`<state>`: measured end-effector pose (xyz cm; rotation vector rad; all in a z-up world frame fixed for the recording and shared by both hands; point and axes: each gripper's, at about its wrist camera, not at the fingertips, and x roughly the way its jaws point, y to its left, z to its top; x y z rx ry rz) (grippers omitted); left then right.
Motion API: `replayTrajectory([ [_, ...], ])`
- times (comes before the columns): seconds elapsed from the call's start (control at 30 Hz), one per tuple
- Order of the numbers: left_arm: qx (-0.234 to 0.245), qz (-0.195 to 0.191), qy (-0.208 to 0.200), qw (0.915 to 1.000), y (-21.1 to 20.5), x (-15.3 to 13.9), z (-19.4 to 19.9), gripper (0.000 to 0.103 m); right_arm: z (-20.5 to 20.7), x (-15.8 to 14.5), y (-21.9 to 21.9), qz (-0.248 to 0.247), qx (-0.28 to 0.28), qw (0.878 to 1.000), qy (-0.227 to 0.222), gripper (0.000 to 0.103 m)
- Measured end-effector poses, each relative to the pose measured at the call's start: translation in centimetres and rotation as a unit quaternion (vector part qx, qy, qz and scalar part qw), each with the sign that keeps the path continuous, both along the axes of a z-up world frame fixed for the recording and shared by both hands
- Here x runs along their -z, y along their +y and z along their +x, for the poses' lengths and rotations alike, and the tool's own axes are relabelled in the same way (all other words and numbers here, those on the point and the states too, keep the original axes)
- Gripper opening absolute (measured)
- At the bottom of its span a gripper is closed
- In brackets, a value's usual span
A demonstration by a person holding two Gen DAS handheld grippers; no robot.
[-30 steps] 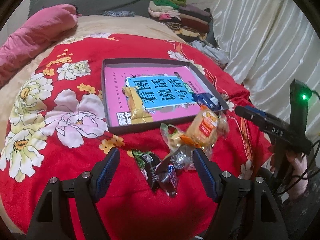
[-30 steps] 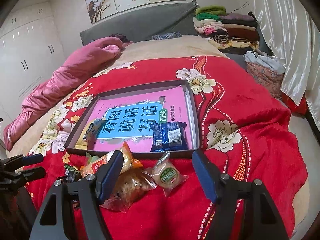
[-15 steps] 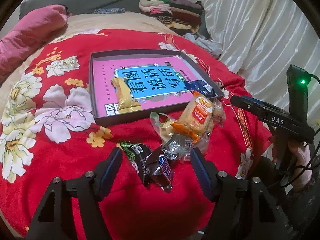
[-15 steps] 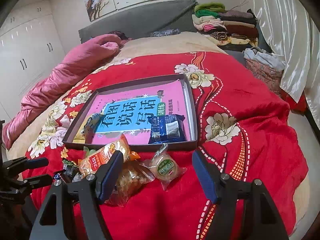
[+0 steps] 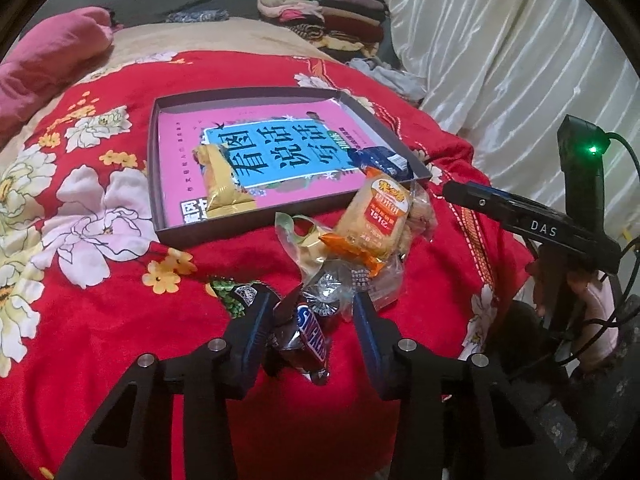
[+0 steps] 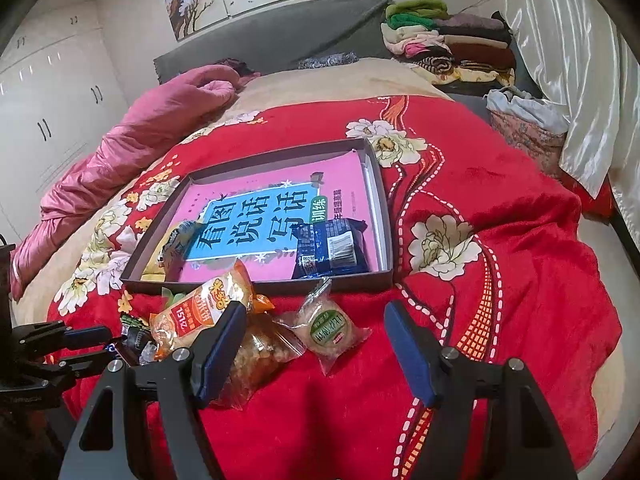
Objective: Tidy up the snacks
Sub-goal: 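Move the left tool to the dark chocolate bar while the right tool approaches the clear-wrapped round cake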
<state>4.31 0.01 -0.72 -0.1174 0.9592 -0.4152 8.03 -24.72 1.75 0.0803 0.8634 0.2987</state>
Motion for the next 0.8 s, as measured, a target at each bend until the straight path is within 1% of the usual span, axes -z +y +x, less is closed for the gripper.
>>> replayTrajectory([
  [0.13,-0.004,0.001,0.005,1.0000,0.3,0.3,0.1,0.043,0.0,0.2,0.0,0.000,0.001,1.000,0.003,0.071],
  [0.3,0.003,0.009,0.020,0.9998,0.0,1.0,0.2,0.043,0.2,0.6,-0.2,0.000,0.002,1.000,0.009,0.071],
  [0.53,0.008,0.017,0.015,0.9997,-0.3,1.0,0.0,0.043,0.3,1.3,-0.6,0.002,0.007,1.000,0.016,0.071],
  [0.7,0.013,0.021,-0.001,0.9997,-0.5,0.5,-0.2,0.041,0.8,2.3,-0.8,0.004,0.011,0.999,0.031,0.071],
  [0.8,0.016,0.021,0.000,0.9997,-0.7,0.5,-0.2,0.041,0.9,3.1,-0.8,0.003,0.009,0.999,0.043,0.071],
])
